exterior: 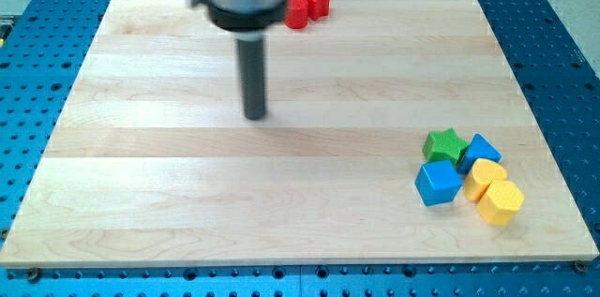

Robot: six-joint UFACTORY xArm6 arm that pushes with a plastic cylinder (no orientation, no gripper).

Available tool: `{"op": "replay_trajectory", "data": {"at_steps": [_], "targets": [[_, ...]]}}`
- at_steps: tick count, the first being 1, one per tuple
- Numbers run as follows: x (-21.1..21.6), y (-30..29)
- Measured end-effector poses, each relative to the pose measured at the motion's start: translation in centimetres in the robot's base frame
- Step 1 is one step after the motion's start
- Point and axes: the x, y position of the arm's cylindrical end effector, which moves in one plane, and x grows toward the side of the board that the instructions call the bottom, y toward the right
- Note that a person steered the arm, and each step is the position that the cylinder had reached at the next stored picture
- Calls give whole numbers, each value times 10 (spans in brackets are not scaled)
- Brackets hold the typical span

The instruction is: Move the red star into the blue triangle

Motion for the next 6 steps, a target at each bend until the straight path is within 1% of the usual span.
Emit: {"op": "replay_trajectory", "data": {"at_steps": [1, 2, 4, 5, 6], "targets": [[-60, -86], [-114, -81], [-205, -26], [-221, 15], [-219, 69]]}}
